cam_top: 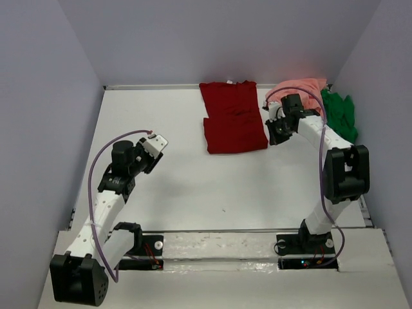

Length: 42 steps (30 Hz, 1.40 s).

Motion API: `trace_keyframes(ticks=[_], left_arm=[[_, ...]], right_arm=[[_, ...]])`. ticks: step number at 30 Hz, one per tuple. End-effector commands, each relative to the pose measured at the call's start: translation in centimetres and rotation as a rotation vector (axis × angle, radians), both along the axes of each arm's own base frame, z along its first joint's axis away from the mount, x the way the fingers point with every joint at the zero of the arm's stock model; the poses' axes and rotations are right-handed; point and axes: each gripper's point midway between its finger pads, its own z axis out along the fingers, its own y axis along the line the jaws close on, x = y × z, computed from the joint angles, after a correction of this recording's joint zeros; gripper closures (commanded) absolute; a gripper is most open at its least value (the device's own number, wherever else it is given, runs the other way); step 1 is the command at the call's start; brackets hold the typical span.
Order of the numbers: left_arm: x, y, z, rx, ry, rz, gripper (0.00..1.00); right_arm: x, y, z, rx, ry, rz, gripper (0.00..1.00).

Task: Fold and stack the t-shirts
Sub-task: Fold the folded rectangular tshirt in 1/3 of the way

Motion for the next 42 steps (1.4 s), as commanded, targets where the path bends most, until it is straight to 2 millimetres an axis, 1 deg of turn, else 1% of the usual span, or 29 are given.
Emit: trace_keyframes(ticks=[1,2,3,4,5,11,12,14,17,19,23,28,32,33,38,39,40,41,42], left_arm=[[0.0,0.0,1.4,-0.044,-0.071,-0.010,0.45],[-0.1,0.1,1.6,-0.051,-0.078,-0.012,0.44],[-0.1,0.1,1.5,-0.054,-0.078,-0.012,0.43],[-0.2,0.2,1.5,-0.056,-0.076,-0.011,0.43],[-0.2,0.2,1.5,-0.055,-0.072,-0.011,0.42],[-0.2,0.6,1.9,-0.065,-0.084,-0.001,0.42],[-0.3,0.6,1.9,-0.069,-0.085,-0.002,0.42],[-0.4,0.7,2.0,-0.068,-0.088,0.000,0.42],[-0.4,0.8,1.9,-0.067,-0.085,0.001,0.42],[-0.4,0.7,1.8,-0.069,-0.082,-0.005,0.42],[-0.4,0.7,2.0,-0.072,-0.091,-0.008,0.43],[-0.6,0.6,2.1,-0.069,-0.100,-0.015,0.43],[-0.7,0.7,2.2,-0.067,-0.108,-0.018,0.42],[-0.7,0.6,2.3,-0.068,-0.110,-0.021,0.42],[-0.9,0.5,2.5,-0.072,-0.118,-0.029,0.42],[-0.9,0.4,2.5,-0.074,-0.117,-0.032,0.41],[-0.9,0.4,2.4,-0.075,-0.117,-0.035,0.40],[-1.0,0.3,2.3,-0.076,-0.114,-0.039,0.37],[-1.0,0.2,2.4,-0.076,-0.116,-0.043,0.36]], right_arm=[[2.0,0.5,1.6,0.023,-0.032,0.022,1.00],[2.3,0.6,1.2,0.024,-0.019,0.027,1.00],[3.0,0.8,1.8,0.030,-0.034,0.029,1.00],[3.1,0.9,1.7,0.035,-0.026,0.034,1.00],[3.6,1.1,1.6,0.037,-0.024,0.035,1.00],[4.2,1.5,0.5,0.053,0.012,0.046,1.00],[4.2,1.7,-0.1,0.058,0.029,0.049,1.00],[4.5,1.8,-0.2,0.062,0.033,0.051,1.00],[4.6,1.8,-1.3,0.058,0.058,0.053,1.00],[4.4,1.8,-1.9,0.057,0.074,0.056,1.00],[3.8,1.7,-3.8,0.055,0.117,0.056,1.00],[3.2,1.6,-5.2,0.049,0.159,0.054,1.00],[2.5,1.6,-6.0,0.051,0.188,0.053,1.00],[2.3,2.0,-6.2,0.049,0.193,0.063,1.00],[1.9,1.8,-7.3,0.036,0.222,0.062,1.00],[1.9,2.1,-7.3,0.033,0.223,0.071,1.00],[1.8,2.0,-7.5,0.025,0.230,0.067,1.00],[1.9,2.0,-7.4,0.024,0.228,0.067,1.00],[2.1,2.0,-7.2,0.024,0.222,0.068,1.00]])
